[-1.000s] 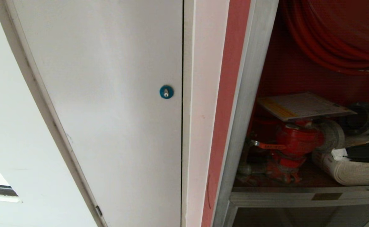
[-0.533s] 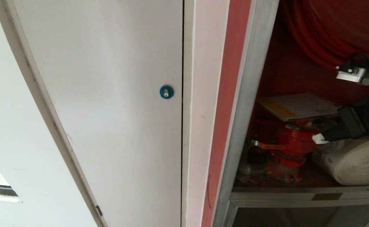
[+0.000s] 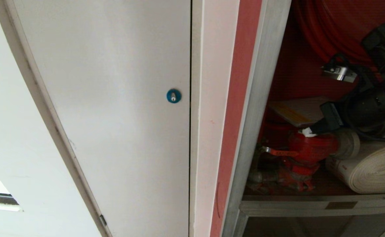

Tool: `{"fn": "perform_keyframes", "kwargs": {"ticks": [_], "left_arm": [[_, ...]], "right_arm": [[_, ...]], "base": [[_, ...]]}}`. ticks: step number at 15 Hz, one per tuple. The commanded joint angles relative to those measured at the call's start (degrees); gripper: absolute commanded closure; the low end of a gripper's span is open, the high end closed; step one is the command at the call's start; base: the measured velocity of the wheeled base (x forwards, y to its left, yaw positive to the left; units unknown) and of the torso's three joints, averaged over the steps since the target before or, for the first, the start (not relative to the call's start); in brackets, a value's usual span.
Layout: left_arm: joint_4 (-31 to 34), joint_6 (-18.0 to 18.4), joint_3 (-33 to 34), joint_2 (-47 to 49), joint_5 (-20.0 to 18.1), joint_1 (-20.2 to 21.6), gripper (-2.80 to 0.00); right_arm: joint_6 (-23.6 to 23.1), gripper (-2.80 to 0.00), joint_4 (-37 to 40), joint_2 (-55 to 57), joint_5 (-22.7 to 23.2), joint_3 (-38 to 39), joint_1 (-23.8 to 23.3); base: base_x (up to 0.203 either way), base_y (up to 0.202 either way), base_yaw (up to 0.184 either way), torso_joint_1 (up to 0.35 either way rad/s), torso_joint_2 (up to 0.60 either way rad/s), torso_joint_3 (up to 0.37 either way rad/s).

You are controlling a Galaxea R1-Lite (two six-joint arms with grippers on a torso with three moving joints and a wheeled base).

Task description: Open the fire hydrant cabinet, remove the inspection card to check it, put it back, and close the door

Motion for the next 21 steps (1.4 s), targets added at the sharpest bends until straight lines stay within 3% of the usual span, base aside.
{"fn": "perform_keyframes", "kwargs": {"ticks": [1, 14, 21], "left_arm": [[0.0, 0.0, 0.0, 0.0, 0.0, 0.0, 0.0], [0.0, 0.0, 0.0, 0.0, 0.0, 0.0, 0.0], [0.0, 0.0, 0.0, 0.0, 0.0, -0.1, 0.0]], "right_arm": [[0.1, 0.0, 0.2, 1.0, 0.0, -0.7, 0.6], [0.5, 0.0, -2.6, 2.3, 0.0, -1.8, 1.8], [1.7, 0.0, -2.1, -6.1, 0.1, 4.3, 2.5]], "base": [[0.0, 0.0, 0.0, 0.0, 0.0, 0.0], [0.0, 0.0, 0.0, 0.0, 0.0, 0.0], [0.0, 0.0, 0.0, 0.0, 0.0, 0.0]]}}
